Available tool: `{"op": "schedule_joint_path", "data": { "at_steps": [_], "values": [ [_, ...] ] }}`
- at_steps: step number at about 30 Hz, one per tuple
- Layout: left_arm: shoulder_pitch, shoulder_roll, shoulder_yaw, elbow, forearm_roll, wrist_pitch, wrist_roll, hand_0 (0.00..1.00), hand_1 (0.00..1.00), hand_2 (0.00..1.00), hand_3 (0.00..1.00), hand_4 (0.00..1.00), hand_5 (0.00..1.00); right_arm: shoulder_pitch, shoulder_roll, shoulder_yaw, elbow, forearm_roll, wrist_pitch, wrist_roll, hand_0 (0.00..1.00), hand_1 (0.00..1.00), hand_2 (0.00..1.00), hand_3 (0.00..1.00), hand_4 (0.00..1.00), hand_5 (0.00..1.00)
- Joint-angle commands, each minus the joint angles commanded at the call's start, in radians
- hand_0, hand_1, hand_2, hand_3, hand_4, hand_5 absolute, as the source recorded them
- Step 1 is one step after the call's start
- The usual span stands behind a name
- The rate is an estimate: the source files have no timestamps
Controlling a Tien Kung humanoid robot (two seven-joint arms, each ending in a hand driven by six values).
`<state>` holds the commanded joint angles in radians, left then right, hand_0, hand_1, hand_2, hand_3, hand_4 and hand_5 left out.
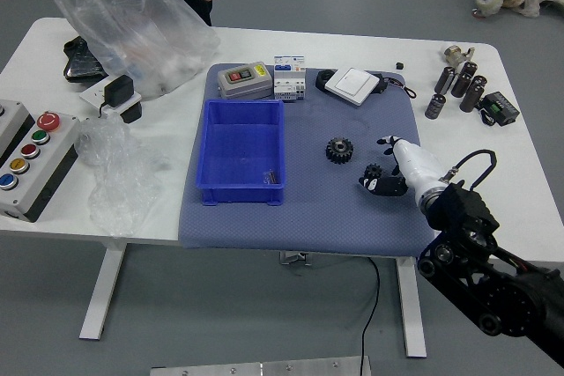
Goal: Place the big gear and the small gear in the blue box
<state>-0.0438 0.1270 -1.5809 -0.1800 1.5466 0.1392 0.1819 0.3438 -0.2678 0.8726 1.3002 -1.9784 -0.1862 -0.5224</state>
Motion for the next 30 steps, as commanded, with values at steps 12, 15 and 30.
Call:
{"op": "schedule_joint_path", "data": {
  "at_steps": [12,15,30],
  "values": [
    [-0.001,0.003,0.002,0.000,0.002,-0.001,0.001,0.622,0.520,0.516,0.663,0.696,0.275,0.012,0.002,-0.039,-0.034,0.005,-0.002,0.003,0.277,0.424,0.512,0.665,0.735,0.218],
    [-0.002,0.004,0.003,0.000,0.002,-0.001,0.000,0.622,0.519,0.516,0.661,0.696,0.275,0.014,0.002,-0.043,-0.036,0.006,-0.007,0.005,0.266,0.420,0.454,0.621,0.605,0.136],
    [-0.001,0.001,0.002,0.000,-0.003,0.000,-0.001,0.622,0.519,0.517,0.662,0.696,0.274,0.013,0.007,-0.043,-0.045,0.012,-0.046,0.021,0.258,0.415,0.435,0.542,0.574,0.171]
  ]
}}
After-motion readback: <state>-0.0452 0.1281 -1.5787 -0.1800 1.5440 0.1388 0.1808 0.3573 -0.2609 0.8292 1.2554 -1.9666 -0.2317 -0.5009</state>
